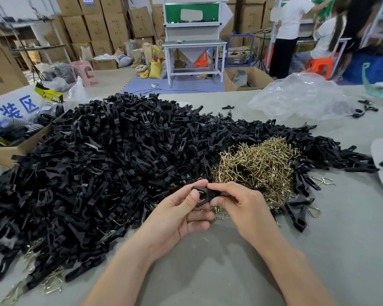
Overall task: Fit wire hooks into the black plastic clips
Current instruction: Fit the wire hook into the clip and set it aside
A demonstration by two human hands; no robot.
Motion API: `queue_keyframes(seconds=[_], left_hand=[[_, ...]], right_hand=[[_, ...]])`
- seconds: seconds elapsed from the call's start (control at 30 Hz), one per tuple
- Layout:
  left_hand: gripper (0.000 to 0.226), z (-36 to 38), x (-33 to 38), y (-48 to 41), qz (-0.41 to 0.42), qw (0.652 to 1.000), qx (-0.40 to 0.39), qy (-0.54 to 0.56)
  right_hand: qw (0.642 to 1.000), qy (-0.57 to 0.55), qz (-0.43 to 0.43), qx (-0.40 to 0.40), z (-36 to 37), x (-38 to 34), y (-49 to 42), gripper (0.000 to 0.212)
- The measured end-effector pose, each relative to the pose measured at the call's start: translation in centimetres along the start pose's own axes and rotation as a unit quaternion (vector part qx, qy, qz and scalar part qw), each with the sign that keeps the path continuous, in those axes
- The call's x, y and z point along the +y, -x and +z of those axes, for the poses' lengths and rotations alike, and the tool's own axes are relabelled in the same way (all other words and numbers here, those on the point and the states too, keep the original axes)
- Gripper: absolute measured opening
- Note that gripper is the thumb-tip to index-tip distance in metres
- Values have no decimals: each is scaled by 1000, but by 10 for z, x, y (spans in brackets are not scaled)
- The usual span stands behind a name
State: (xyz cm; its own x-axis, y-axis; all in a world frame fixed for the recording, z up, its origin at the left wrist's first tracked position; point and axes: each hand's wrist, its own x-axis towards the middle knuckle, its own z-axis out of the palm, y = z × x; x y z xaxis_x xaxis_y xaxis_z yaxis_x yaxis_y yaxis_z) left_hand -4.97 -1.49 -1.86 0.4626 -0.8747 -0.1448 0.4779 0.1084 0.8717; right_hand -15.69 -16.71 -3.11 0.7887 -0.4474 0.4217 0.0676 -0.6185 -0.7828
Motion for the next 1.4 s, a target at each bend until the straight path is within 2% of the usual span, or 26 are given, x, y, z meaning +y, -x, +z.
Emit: queue_keyframes(seconds=[0.13, 0.43, 0.7, 0.87, 1.07, 1.23, 1.33, 1.4], left_hand=[[33, -1, 1, 3, -10, 998, -54, -8], [24, 1, -1, 5, 0, 999, -42, -21], [21, -1, -1, 6, -4, 999, -32, -39], [19, -1, -3, 5, -8, 999, -15, -37], [17, 3, -5, 1, -1, 1000, 11, -1], [22, 8, -1, -1, 14, 999, -22, 21], [25, 9, -1, 0, 19, 999, -18, 33], [27, 8, -1, 0, 20, 999, -16, 33]], right_hand=[[997, -47, 52, -30, -4, -4, 1, 43], [986, -119, 94, -73, -10, -6, 2, 31], [988, -112, 81, -76, -10, -7, 2, 52], [987, -114, 88, -77, -9, -6, 2, 46], [985, -146, 87, -25, -8, -10, 0, 26], [984, -142, 79, -78, -10, -7, 0, 36], [987, -131, 68, -64, -9, -7, 1, 44], [985, -140, 77, -58, -8, -5, 1, 40]])
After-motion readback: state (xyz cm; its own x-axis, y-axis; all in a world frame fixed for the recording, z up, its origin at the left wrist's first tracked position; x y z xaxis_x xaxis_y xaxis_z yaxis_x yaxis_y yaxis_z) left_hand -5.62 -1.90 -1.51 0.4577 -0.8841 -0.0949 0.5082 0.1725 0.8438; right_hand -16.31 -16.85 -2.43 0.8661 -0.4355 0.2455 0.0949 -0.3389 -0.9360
